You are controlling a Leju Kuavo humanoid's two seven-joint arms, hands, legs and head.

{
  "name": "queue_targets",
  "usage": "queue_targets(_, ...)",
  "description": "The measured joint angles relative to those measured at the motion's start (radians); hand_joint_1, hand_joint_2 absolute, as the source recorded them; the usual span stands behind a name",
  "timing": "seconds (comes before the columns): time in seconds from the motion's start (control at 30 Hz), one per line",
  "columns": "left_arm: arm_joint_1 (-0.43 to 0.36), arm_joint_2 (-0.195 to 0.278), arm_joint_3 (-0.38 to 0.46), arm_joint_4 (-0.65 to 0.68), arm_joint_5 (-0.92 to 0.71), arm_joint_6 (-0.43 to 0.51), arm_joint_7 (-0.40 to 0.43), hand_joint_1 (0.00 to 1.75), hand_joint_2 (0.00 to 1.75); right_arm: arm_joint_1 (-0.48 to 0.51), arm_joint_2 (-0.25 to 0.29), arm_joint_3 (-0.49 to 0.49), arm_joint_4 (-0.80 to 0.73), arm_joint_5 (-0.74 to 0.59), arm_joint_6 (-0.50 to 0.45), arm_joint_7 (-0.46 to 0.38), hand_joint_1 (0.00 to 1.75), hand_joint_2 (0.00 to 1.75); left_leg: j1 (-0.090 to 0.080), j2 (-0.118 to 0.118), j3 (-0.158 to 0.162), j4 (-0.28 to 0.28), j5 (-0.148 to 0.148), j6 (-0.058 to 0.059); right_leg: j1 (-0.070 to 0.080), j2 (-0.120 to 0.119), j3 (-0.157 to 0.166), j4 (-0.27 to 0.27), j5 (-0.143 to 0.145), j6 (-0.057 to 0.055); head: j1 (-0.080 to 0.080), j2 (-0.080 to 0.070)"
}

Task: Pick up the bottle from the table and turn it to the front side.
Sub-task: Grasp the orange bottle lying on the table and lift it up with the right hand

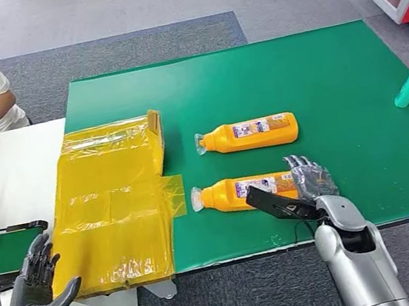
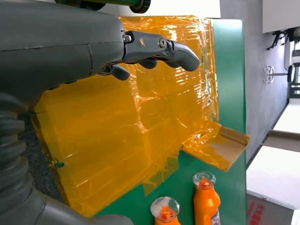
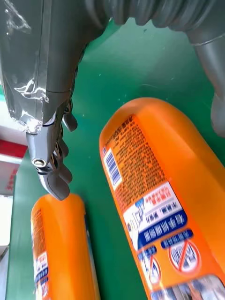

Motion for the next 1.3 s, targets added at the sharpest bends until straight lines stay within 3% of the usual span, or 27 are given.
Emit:
queue_targets(0.27, -0.001, -0.010, 0.009, 0.000, -0.007, -0.014, 0.000, 0.00, 1.75, -0.042, -0.002, 0.071, 0.034, 0.202, 0.065, 0.011, 0.00, 1.75, 0.000, 0.000, 0.000, 0.000, 0.000, 0.000, 0.000, 0.000, 0.000, 0.000, 0.000, 0.000, 0.000, 0.000)
queue_targets(0.5, -0.003, -0.010, 0.010, 0.000, -0.010, -0.015, -0.008, 0.00, 1.75, -0.098, -0.008, 0.127, 0.133, 0.207, 0.085, 0.015, 0.00, 1.75, 0.000, 0.000, 0.000, 0.000, 0.001, -0.001, 0.000, 0.000, 0.000, 0.000, 0.000, 0.000, 0.000, 0.000)
queue_targets(0.9, 0.016, 0.003, -0.038, -0.024, -0.037, -0.015, -0.046, 0.00, 1.75, -0.186, -0.017, 0.108, 0.314, 0.207, 0.120, -0.011, 0.00, 1.75, 0.000, 0.000, 0.001, 0.000, 0.000, -0.001, 0.000, 0.000, 0.000, 0.000, 0.000, 0.000, 0.000, 0.000)
queue_targets(0.97, 0.027, 0.011, -0.062, -0.040, -0.041, -0.008, -0.050, 0.00, 1.75, -0.201, -0.018, 0.095, 0.336, 0.207, 0.118, -0.008, 0.72, 1.75, 0.000, 0.000, 0.001, 0.000, 0.001, -0.001, 0.000, 0.000, 0.000, 0.000, 0.000, 0.000, 0.000, 0.000)
queue_targets(1.03, 0.037, 0.019, -0.081, -0.053, -0.040, 0.001, -0.052, 0.00, 1.75, -0.211, -0.018, 0.083, 0.352, 0.207, 0.117, -0.004, 1.59, 1.75, 0.000, 0.000, 0.002, 0.000, 0.001, -0.001, 0.000, 0.000, 0.001, 0.000, 0.001, 0.000, 0.000, 0.000)
queue_targets(1.1, 0.044, 0.025, -0.094, -0.064, -0.037, 0.007, -0.051, 0.00, 1.75, -0.216, -0.018, 0.073, 0.363, 0.208, 0.116, -0.002, 1.75, 1.75, 0.000, 0.000, 0.002, 0.000, 0.001, -0.001, 0.000, 0.000, 0.001, 0.000, 0.001, 0.000, 0.000, 0.000)
queue_targets(1.3, 0.058, 0.034, -0.111, -0.077, -0.031, 0.010, -0.048, 0.00, 1.75, -0.222, -0.018, 0.066, 0.378, 0.208, 0.107, -0.006, 1.75, 1.75, 0.000, 0.000, 0.003, 0.000, 0.002, 0.000, 0.000, 0.000, 0.002, 0.000, 0.002, 0.000, 0.000, 0.000)
